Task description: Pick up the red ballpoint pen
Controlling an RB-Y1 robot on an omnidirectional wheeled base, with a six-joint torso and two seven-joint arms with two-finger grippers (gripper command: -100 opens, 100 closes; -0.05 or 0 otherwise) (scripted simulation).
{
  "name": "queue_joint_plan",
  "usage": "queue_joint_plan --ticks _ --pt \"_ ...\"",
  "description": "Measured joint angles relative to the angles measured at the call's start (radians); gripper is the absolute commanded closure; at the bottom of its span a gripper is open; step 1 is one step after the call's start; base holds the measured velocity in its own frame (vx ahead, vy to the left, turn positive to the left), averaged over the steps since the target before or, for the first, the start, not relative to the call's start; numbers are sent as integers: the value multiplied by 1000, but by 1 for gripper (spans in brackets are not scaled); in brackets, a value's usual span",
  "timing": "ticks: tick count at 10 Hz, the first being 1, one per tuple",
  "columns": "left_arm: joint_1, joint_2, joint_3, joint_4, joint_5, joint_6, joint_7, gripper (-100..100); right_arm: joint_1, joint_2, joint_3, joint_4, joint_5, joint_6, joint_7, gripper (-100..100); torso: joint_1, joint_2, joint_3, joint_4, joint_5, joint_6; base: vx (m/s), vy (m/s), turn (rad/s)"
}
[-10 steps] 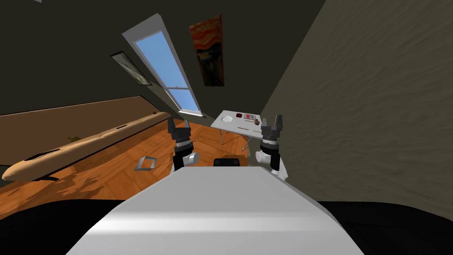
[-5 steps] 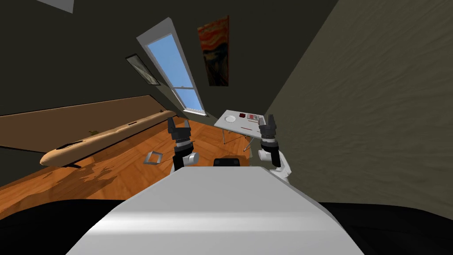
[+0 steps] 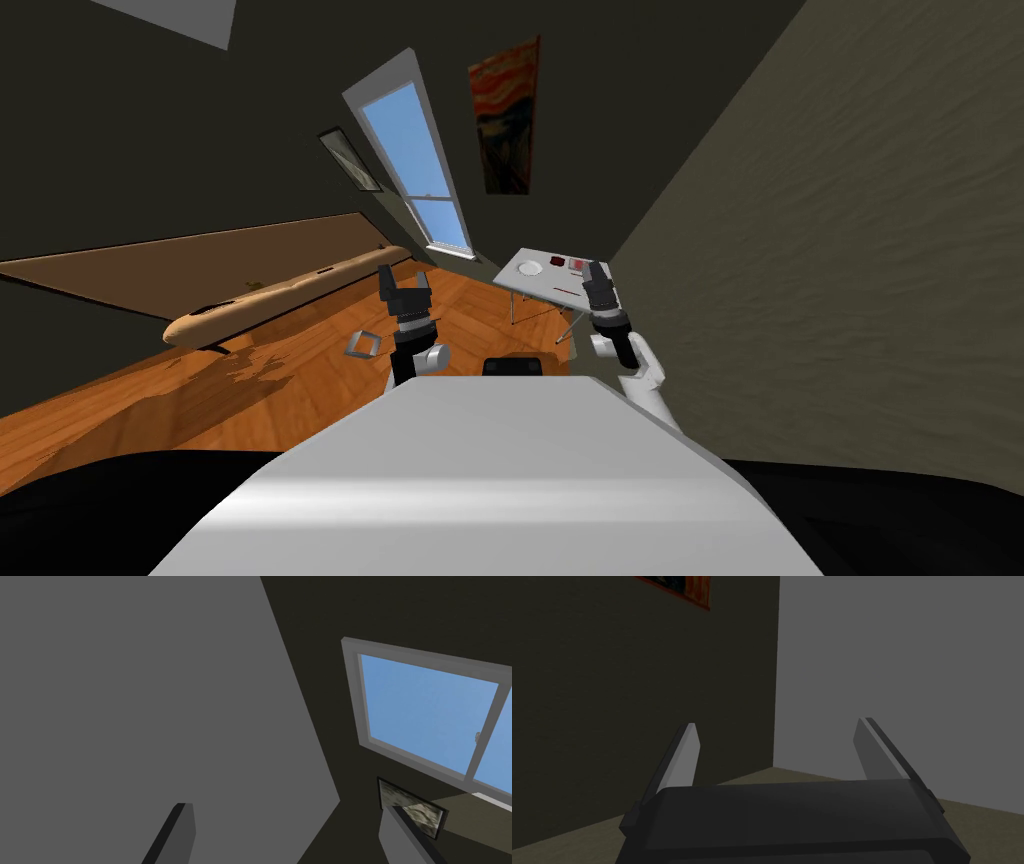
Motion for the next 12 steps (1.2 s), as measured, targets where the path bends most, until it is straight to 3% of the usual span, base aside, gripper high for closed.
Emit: queue_joint_plan --ticks 12 --pt "0 0 0 0 0 0 0 0 -126 -278 -27 235 318 -95 28 -100 -1 -2 -2 -1 0 0 7 57 106"
